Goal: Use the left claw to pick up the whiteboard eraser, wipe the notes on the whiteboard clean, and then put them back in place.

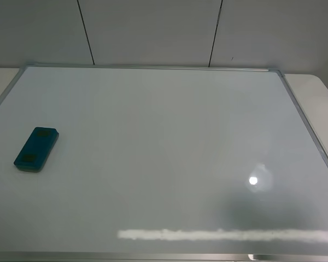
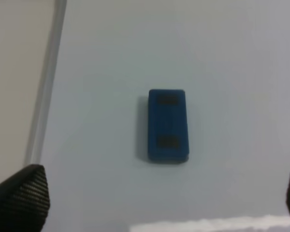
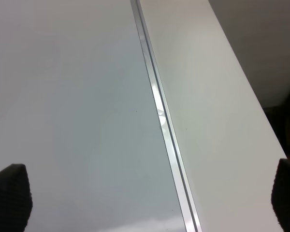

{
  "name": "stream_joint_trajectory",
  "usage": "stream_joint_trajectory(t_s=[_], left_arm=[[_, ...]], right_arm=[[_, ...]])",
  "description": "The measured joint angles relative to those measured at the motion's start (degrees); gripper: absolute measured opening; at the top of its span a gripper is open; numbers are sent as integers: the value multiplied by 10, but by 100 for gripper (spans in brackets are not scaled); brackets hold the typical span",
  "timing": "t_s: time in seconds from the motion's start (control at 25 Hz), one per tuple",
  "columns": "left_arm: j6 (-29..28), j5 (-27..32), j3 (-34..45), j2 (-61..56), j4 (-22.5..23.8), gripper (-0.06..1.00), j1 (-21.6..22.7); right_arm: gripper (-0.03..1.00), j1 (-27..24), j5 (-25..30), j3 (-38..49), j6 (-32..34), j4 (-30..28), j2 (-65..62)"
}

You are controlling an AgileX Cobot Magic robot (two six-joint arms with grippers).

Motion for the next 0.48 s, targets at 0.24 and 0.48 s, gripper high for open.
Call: stream_joint_trajectory(t_s=[0.24, 0.48], left_arm=[[15, 1, 24, -22, -12, 99, 0], [21, -1, 24, -22, -13, 99, 6]], right_arm=[[99, 0, 0, 0, 0, 0, 0], [99, 0, 0, 0, 0, 0, 0]])
